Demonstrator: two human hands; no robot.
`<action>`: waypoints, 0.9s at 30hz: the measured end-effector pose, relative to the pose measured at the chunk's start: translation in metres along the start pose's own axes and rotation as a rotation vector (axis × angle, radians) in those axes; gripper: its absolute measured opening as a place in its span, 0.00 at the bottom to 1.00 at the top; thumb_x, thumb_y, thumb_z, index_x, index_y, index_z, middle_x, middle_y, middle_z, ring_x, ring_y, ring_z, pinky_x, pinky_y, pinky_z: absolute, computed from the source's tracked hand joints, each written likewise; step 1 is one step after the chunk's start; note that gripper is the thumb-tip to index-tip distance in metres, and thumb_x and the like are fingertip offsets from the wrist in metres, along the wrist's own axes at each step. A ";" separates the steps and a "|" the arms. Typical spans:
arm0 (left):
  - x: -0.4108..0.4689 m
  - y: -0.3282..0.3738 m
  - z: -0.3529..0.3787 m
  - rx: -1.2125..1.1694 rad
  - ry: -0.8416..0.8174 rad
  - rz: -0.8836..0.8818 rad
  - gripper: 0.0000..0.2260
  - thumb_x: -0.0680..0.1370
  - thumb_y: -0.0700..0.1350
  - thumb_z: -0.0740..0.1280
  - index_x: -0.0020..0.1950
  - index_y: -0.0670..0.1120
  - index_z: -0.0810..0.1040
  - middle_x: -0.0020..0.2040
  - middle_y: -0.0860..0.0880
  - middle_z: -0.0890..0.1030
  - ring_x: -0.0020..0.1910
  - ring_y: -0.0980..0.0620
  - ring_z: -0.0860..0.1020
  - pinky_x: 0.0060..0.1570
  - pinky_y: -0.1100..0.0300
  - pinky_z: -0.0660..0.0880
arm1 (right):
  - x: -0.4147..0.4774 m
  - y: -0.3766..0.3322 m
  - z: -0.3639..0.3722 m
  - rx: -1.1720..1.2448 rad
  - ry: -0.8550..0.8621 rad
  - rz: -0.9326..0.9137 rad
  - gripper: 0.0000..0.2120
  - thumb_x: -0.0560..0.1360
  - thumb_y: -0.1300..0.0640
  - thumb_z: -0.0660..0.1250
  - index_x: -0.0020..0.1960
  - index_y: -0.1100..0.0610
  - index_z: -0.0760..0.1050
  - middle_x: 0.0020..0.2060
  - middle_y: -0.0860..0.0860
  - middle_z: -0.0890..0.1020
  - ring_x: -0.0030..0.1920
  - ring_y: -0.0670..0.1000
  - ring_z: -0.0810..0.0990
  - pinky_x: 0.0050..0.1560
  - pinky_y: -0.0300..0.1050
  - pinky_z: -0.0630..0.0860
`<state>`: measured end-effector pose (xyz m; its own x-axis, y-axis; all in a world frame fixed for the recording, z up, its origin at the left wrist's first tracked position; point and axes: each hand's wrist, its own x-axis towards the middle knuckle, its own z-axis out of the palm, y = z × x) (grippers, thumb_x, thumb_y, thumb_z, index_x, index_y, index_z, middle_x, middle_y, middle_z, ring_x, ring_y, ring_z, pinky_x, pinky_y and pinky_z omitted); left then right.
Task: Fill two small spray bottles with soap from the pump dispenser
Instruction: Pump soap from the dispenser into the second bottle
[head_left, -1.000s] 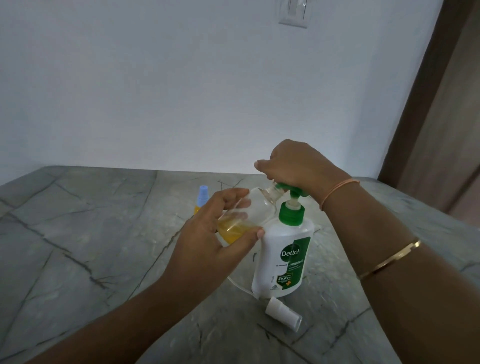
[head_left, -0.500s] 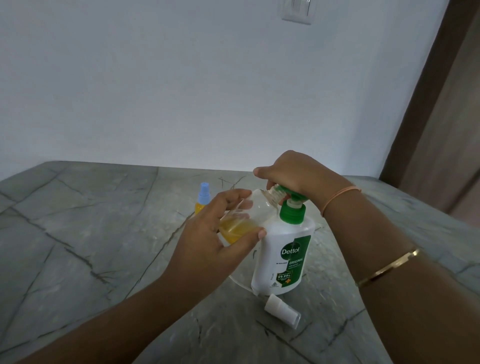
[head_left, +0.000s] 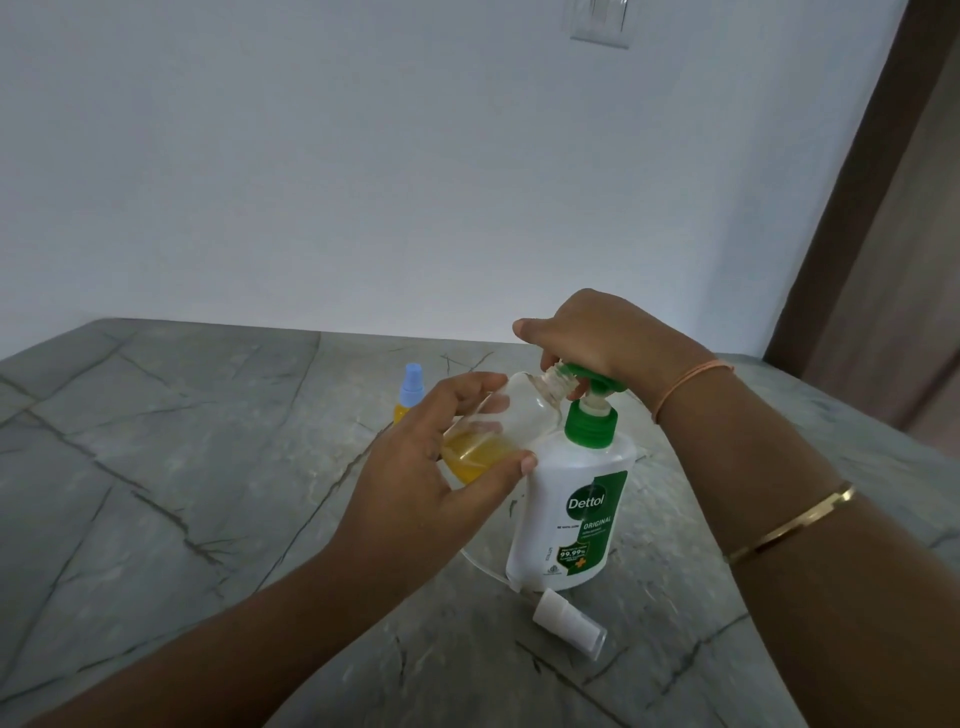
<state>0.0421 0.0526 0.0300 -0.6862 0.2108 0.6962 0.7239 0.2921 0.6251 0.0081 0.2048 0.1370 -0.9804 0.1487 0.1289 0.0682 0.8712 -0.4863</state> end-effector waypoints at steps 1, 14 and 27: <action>0.000 -0.001 0.000 0.003 0.000 0.003 0.20 0.66 0.57 0.70 0.55 0.65 0.68 0.51 0.68 0.75 0.52 0.69 0.75 0.49 0.72 0.74 | 0.000 0.000 0.001 0.004 -0.005 0.008 0.18 0.77 0.46 0.59 0.41 0.60 0.75 0.23 0.51 0.75 0.13 0.43 0.69 0.22 0.32 0.65; -0.002 -0.001 0.001 -0.003 0.000 0.021 0.20 0.67 0.59 0.69 0.57 0.66 0.68 0.50 0.71 0.75 0.53 0.71 0.74 0.47 0.77 0.71 | -0.002 0.002 0.004 0.005 0.015 0.000 0.17 0.75 0.50 0.60 0.50 0.63 0.80 0.28 0.50 0.76 0.27 0.47 0.71 0.28 0.38 0.65; 0.000 -0.001 0.001 -0.001 -0.003 0.013 0.20 0.67 0.59 0.69 0.56 0.67 0.67 0.48 0.75 0.74 0.52 0.73 0.73 0.44 0.79 0.69 | -0.001 -0.004 0.001 -0.016 -0.058 0.044 0.12 0.76 0.54 0.60 0.45 0.61 0.78 0.25 0.51 0.73 0.17 0.45 0.71 0.24 0.32 0.64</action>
<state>0.0412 0.0535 0.0287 -0.6767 0.2176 0.7034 0.7330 0.2886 0.6159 0.0085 0.2010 0.1375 -0.9855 0.1598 0.0577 0.1135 0.8718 -0.4765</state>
